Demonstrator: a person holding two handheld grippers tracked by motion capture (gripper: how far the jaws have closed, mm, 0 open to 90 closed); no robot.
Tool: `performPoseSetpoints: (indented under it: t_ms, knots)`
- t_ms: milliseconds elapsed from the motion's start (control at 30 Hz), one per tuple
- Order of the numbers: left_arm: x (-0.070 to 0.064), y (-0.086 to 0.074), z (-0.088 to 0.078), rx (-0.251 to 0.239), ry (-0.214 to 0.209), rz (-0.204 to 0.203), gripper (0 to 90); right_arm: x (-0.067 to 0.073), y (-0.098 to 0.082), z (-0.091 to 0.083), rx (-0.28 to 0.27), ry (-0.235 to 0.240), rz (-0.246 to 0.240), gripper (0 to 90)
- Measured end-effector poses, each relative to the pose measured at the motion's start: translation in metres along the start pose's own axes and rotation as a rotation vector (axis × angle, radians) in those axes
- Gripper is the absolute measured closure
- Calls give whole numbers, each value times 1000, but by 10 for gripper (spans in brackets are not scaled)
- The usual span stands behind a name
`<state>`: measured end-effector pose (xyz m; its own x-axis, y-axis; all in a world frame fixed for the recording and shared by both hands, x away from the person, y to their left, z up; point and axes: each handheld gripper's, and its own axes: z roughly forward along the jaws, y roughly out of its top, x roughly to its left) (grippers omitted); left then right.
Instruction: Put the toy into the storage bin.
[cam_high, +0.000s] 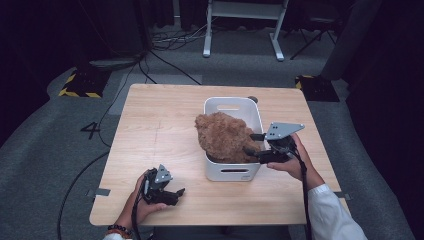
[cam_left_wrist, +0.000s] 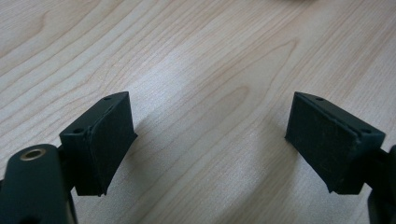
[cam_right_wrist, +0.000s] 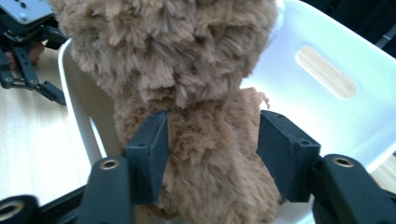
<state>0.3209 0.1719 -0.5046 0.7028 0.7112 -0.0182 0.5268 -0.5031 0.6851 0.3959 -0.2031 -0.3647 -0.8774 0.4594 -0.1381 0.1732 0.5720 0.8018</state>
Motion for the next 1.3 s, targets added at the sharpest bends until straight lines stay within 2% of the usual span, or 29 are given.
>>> performPoseSetpoints:
  t_ms: [167,233,267,300,367,633,767,800,833,1000,1300]
  knots:
    - [0,0,0,0,0,0,154,-3,-3,-4,-25,-7,15,301]
    - [0,0,0,0,0,0,153,-2,-4,-5,-16,-44,12,282]
    - [0,0,0,0,0,0,154,-2,-4,-5,-16,-44,12,282]
    - [0,0,0,0,0,0,153,-1,-4,-5,-3,-71,2,252]
    - [0,0,0,0,0,0,154,-1,-5,-7,-4,-54,-1,235]
    - [0,0,0,0,0,0,153,-1,-7,-16,-16,-82,-8,213]
    - [0,0,0,0,0,0,153,1,-6,-19,29,-144,-34,203]
    - [0,0,0,0,0,0,154,1,-6,-19,29,-144,-34,203]
    - [0,0,0,0,0,0,153,3,-7,-19,66,-177,-51,209]
    - [0,0,0,0,0,0,154,5,-9,-23,68,-172,-55,203]
    - [0,0,0,0,0,0,154,7,-15,-37,77,-199,-53,215]
